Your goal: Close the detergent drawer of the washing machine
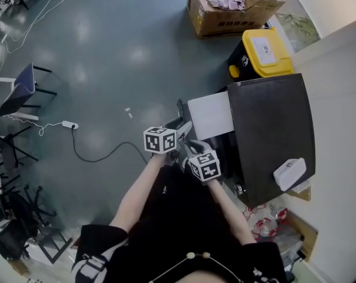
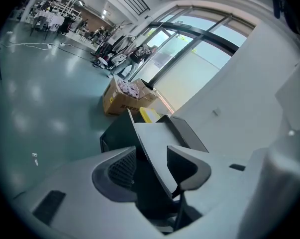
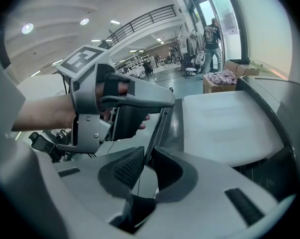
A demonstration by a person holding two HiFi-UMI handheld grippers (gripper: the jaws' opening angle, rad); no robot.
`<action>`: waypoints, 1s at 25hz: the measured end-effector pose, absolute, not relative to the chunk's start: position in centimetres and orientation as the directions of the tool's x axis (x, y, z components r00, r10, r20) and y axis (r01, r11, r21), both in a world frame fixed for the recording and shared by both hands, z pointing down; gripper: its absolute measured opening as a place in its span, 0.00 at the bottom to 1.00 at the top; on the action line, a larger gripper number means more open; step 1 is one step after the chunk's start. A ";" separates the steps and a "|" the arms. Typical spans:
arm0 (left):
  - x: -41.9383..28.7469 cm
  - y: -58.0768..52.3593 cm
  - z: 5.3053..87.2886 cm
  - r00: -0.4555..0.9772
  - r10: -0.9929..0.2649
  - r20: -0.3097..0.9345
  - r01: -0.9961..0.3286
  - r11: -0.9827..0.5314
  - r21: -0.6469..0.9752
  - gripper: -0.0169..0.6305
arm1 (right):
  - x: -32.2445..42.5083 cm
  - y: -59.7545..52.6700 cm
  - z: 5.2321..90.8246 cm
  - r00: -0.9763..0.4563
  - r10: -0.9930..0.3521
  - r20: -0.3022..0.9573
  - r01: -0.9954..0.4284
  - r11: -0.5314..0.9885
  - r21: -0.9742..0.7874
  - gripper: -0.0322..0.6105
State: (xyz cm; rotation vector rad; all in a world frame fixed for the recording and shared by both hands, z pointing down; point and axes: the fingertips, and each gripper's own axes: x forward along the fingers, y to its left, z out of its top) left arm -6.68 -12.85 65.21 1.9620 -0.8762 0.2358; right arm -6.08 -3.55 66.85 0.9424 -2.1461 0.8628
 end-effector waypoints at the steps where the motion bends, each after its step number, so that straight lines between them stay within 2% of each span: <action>1: -6.7 -12.8 65.2 0.725 -0.482 0.491 -0.664 -0.300 0.685 0.31 | -6.1 -3.5 66.8 -0.548 -0.376 0.748 -0.791 0.525 -0.315 0.15; 25: -5.6 -13.2 64.7 0.728 -0.468 0.501 -0.667 -0.314 0.676 0.31 | -4.8 -3.9 65.8 -0.556 -0.418 0.719 -0.804 0.489 -0.338 0.15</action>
